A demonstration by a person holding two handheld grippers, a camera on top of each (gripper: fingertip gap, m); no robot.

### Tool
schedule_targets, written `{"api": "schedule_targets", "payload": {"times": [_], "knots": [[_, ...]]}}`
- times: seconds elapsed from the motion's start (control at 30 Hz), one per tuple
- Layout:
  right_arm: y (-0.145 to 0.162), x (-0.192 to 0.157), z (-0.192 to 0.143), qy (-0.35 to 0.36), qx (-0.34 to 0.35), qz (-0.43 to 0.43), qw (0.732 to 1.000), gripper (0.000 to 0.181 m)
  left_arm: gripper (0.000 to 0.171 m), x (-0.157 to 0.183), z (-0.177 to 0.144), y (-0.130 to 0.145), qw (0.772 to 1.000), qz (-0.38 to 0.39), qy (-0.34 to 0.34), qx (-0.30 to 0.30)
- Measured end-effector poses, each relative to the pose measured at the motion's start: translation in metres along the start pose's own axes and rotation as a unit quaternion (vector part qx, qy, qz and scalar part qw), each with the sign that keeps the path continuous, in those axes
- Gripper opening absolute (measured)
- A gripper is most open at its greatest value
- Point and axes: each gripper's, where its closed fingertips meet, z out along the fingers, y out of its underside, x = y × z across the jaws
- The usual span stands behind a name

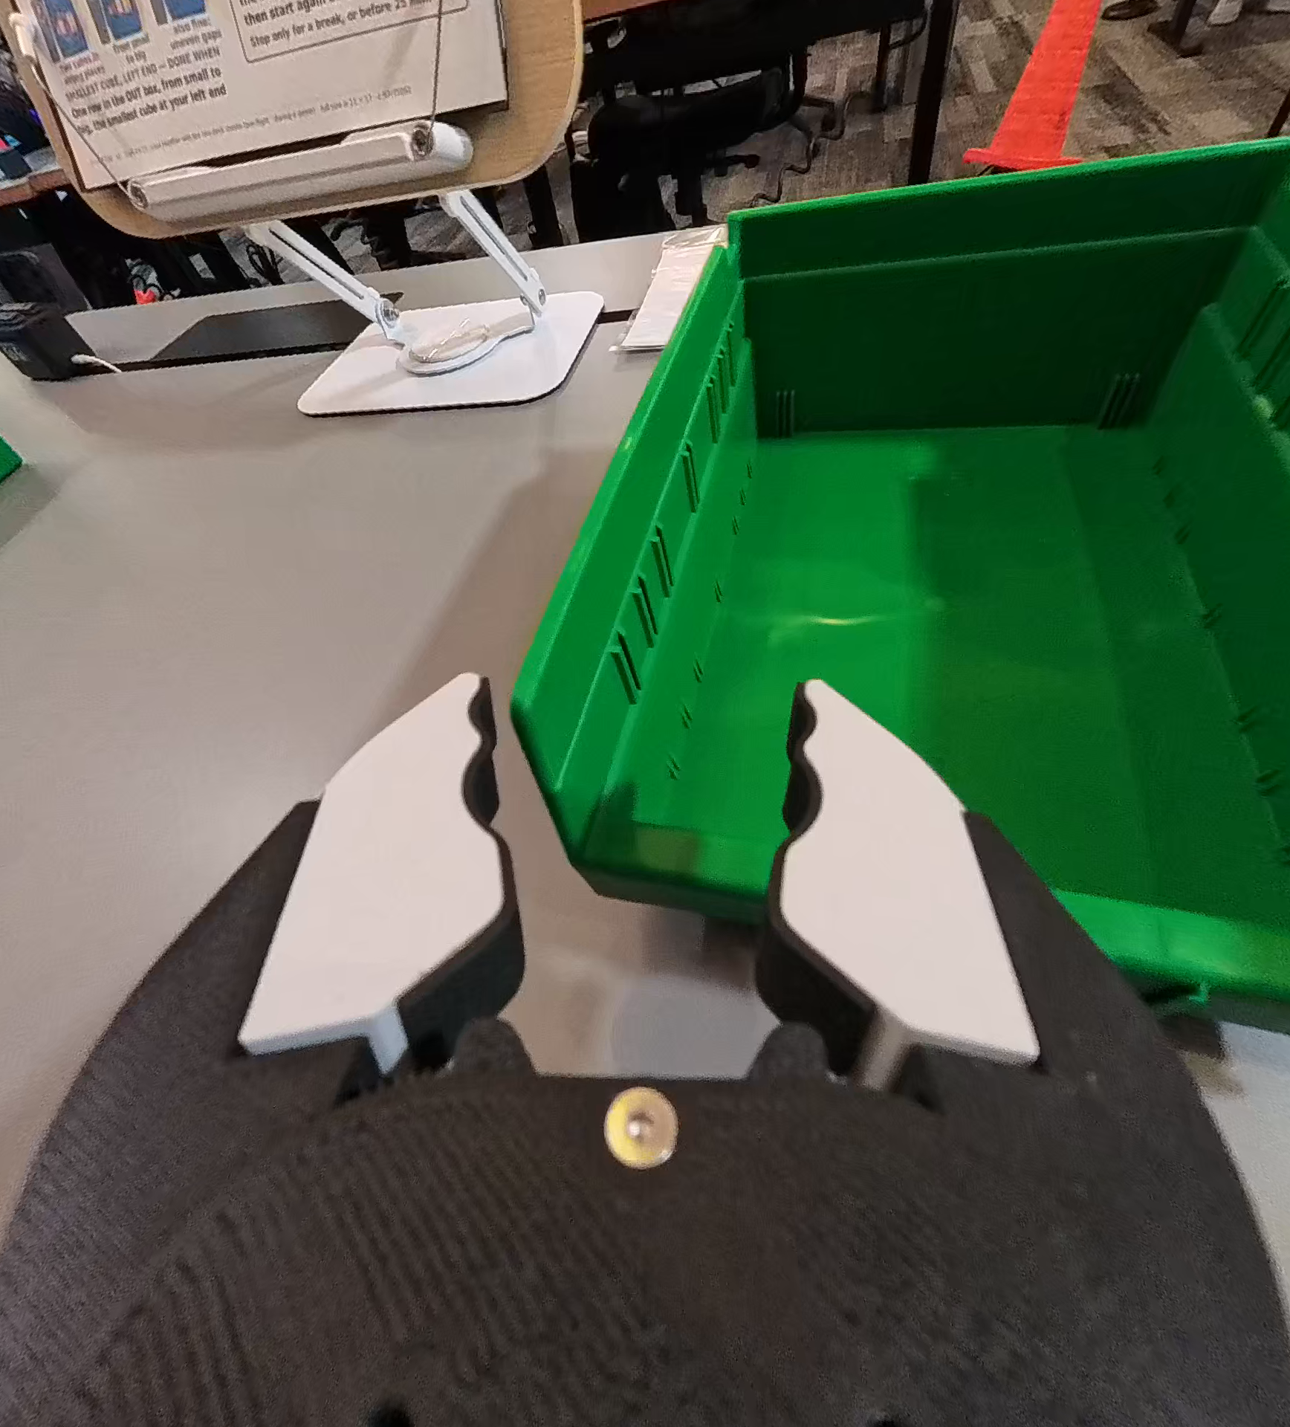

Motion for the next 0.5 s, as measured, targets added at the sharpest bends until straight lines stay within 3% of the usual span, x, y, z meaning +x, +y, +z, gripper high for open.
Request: {"api": "schedule_targets", "payload": {"times": [0.5], "knots": [[0.003, -0.011, 0.011, -0.009, -0.017, -0.016, 1.0, 0.072, 0.006, -0.011, -0.005, 0.006, 1.0, -0.013, -0.003, 0.003]]}}
